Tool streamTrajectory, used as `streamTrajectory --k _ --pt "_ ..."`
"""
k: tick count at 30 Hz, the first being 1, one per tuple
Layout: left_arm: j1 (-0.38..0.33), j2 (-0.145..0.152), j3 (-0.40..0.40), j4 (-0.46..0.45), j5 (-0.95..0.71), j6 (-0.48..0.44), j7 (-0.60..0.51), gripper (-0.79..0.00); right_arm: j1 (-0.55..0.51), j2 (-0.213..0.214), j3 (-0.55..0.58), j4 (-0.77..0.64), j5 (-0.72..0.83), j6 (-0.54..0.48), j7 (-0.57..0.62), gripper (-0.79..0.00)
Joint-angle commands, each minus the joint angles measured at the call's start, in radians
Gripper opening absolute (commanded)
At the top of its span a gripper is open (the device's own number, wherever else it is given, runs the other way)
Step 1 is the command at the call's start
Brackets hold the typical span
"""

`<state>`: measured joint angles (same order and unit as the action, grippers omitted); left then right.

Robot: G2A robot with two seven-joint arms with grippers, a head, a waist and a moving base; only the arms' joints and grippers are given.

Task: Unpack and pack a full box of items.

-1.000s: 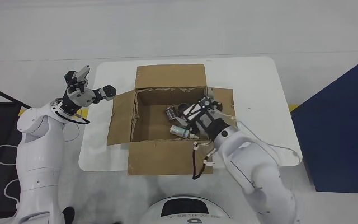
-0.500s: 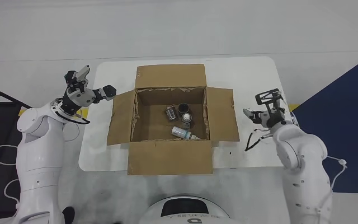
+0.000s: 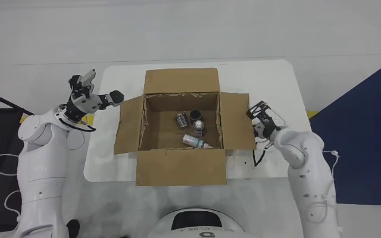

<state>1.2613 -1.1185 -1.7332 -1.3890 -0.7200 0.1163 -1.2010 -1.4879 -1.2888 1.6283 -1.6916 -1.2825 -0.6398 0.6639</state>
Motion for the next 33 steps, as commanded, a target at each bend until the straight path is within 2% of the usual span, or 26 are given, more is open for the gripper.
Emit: streamTrajectory --k 1,4,9,14,19,26,30,33 --pt "0.000 0.000 0.000 0.000 0.000 0.000 0.000 0.000 0.000 0.004 0.028 0.009 0.076 -0.025 -0.024 0.000" --pt "0.000 0.000 0.000 0.000 0.000 0.000 0.000 0.000 -0.011 0.010 0.069 -0.012 0.155 -0.018 -0.026 0.000" --pt "0.000 0.000 0.000 0.000 0.000 0.000 0.000 0.000 -0.073 0.013 0.058 -0.160 0.187 0.030 -0.027 0.000" --pt "0.011 0.001 -0.016 0.006 -0.011 -0.010 0.032 0.000 -0.144 0.010 -0.016 -0.349 0.159 0.095 -0.058 0.000" --pt "0.063 0.018 -0.107 0.063 0.023 -0.058 0.052 0.000 -0.176 0.007 -0.155 -0.486 0.012 0.153 -0.043 0.000" --pt "0.115 0.049 -0.170 0.134 0.185 -0.077 0.029 0.000 -0.141 -0.001 -0.361 -0.508 -0.208 0.267 0.011 0.000" --pt "0.117 0.063 -0.135 0.166 0.327 -0.045 0.023 0.000 -0.102 -0.008 -0.439 -0.477 -0.308 0.358 0.050 0.000" --pt "0.089 0.073 -0.084 0.196 0.464 -0.007 0.024 0.000 -0.079 -0.013 -0.482 -0.458 -0.341 0.386 0.070 0.000"
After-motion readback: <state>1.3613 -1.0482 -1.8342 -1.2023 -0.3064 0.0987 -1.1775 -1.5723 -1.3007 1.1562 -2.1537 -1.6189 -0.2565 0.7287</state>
